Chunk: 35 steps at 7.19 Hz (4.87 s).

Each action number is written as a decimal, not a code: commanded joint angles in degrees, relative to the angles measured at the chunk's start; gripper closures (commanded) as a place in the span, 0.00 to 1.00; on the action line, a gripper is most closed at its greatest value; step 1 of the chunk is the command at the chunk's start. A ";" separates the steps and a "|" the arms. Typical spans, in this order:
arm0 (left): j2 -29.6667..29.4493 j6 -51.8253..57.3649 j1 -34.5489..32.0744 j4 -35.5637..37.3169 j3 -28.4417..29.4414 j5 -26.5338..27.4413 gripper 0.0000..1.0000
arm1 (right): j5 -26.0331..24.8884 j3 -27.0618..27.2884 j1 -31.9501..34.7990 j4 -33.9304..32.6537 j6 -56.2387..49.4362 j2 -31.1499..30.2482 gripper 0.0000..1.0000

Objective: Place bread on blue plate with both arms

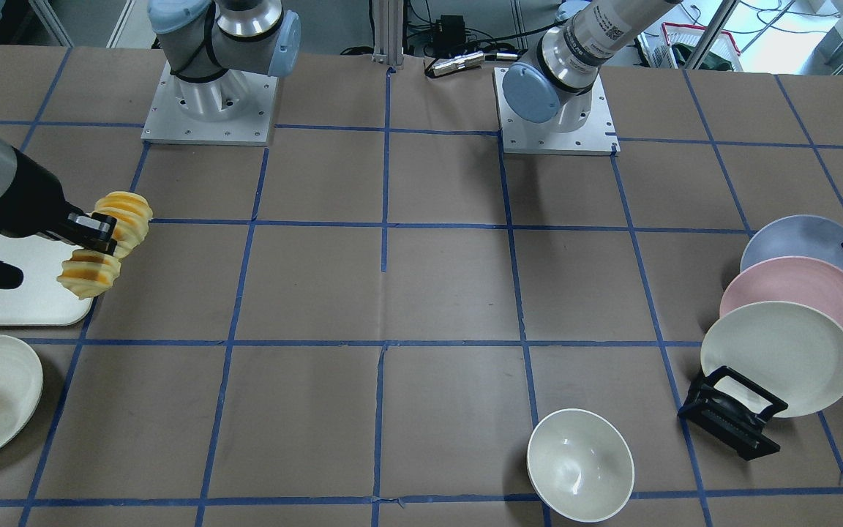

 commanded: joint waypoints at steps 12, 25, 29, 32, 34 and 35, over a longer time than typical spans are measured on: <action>18.03 8.63 -7.10 -31.42 2.88 -7.03 1.00 | 4.69 1.31 8.72 -0.63 10.07 1.05 1.00; 8.01 -36.28 -56.71 33.44 -26.92 -39.88 1.00 | 5.03 3.60 9.94 -0.90 14.54 0.96 1.00; 6.76 -35.76 -56.98 33.45 -26.83 -35.06 0.01 | 4.94 3.51 16.45 -7.40 16.05 4.82 1.00; 16.31 -27.09 -49.02 16.79 -20.46 -24.41 0.00 | 5.03 3.51 20.39 -11.58 16.13 7.89 1.00; 23.01 -24.08 -46.79 -8.96 -6.00 -17.39 0.00 | 5.12 3.60 25.31 -19.05 21.31 12.89 1.00; 24.25 -20.23 -47.13 -18.92 -0.09 -17.20 0.00 | 5.12 3.51 27.16 -22.23 21.50 15.00 1.00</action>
